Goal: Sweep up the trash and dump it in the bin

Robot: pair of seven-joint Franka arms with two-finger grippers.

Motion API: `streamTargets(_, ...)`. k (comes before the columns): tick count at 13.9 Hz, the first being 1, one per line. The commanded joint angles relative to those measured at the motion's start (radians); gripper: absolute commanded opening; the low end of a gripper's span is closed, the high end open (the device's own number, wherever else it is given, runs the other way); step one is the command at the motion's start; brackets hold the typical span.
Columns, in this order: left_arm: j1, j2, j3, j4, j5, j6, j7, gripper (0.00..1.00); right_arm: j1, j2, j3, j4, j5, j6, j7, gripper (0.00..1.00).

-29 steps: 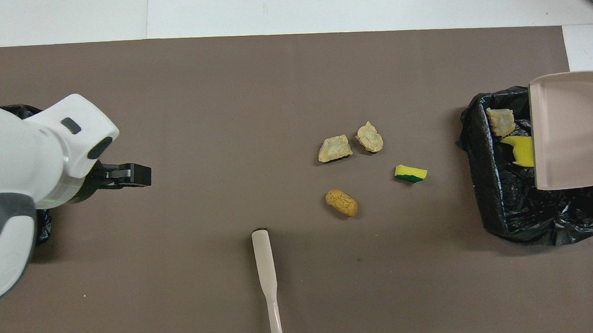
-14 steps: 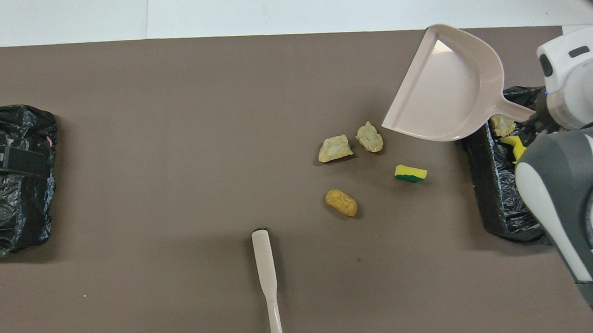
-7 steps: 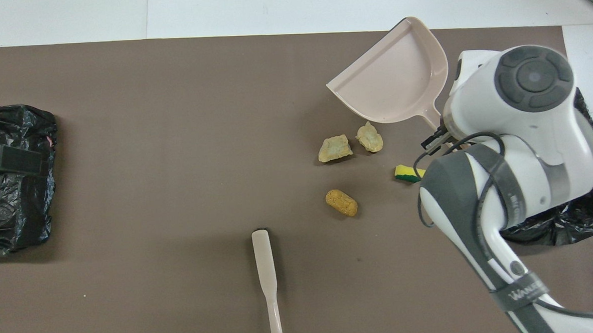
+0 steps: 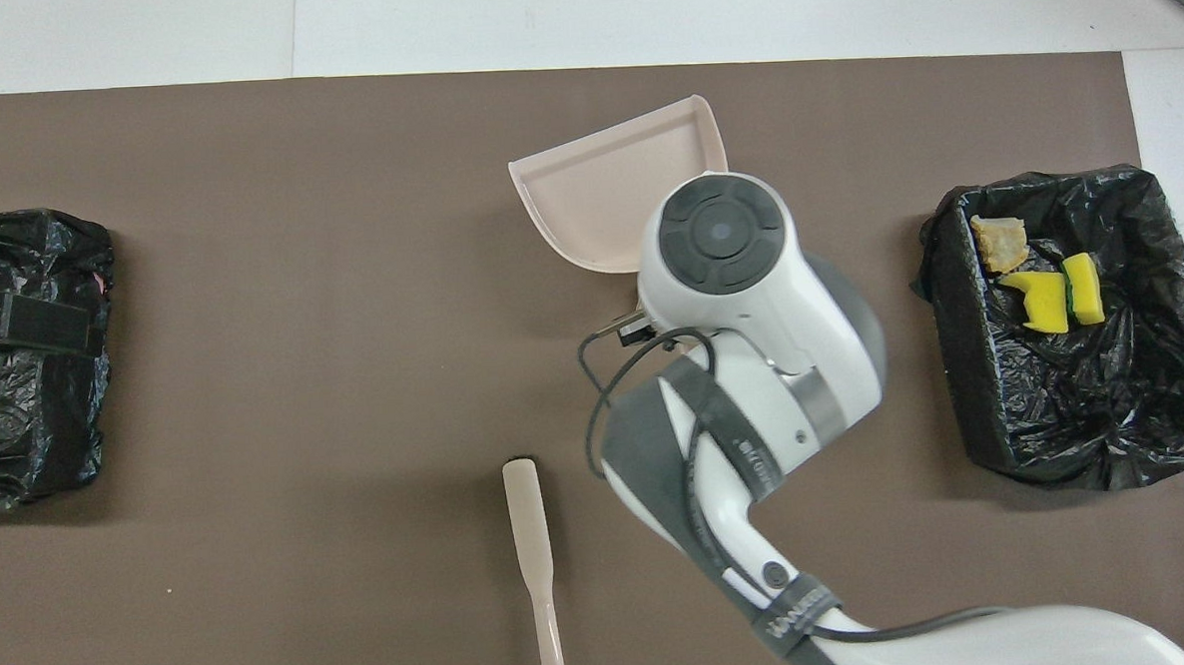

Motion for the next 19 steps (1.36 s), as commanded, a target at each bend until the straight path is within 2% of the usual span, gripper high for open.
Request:
streamTargets(1,-0.044,0.006,0.019,0.023,-0.005,-0.02,0.006,1.0,0.103,0.17,-0.008,0.183,0.011,0.001,0.212,0.0)
streamTargets(3,-0.073,0.011,0.048,0.026,-0.007,-0.029,0.006,1.0,0.143,0.277,-0.007,0.31,0.012,0.001,0.316,0.0)
streamTargets(5,-0.077,0.011,0.071,0.026,-0.009,-0.027,0.006,1.0,0.172,0.343,-0.007,0.361,0.014,0.027,0.347,0.0)
streamTargets(6,-0.067,0.013,0.071,0.025,-0.009,-0.026,0.006,1.0,0.186,0.36,-0.007,0.358,0.014,0.063,0.372,0.0)
streamTargets(11,-0.043,0.002,0.064,0.024,-0.002,-0.015,0.006,1.0,0.197,0.365,-0.005,0.315,0.026,0.096,0.39,0.02)
streamTargets(12,-0.041,0.002,0.062,0.024,0.001,-0.013,0.003,1.0,0.197,0.362,-0.007,0.296,0.031,0.144,0.404,0.34)
streamTargets(13,-0.043,0.0,0.059,0.021,0.007,-0.015,0.0,1.0,0.194,0.361,-0.007,0.292,0.005,0.153,0.403,0.99)
streamTargets(19,-0.04,-0.029,0.062,-0.011,0.007,-0.026,-0.005,1.0,0.165,0.298,-0.014,0.3,-0.014,0.11,0.39,1.0)
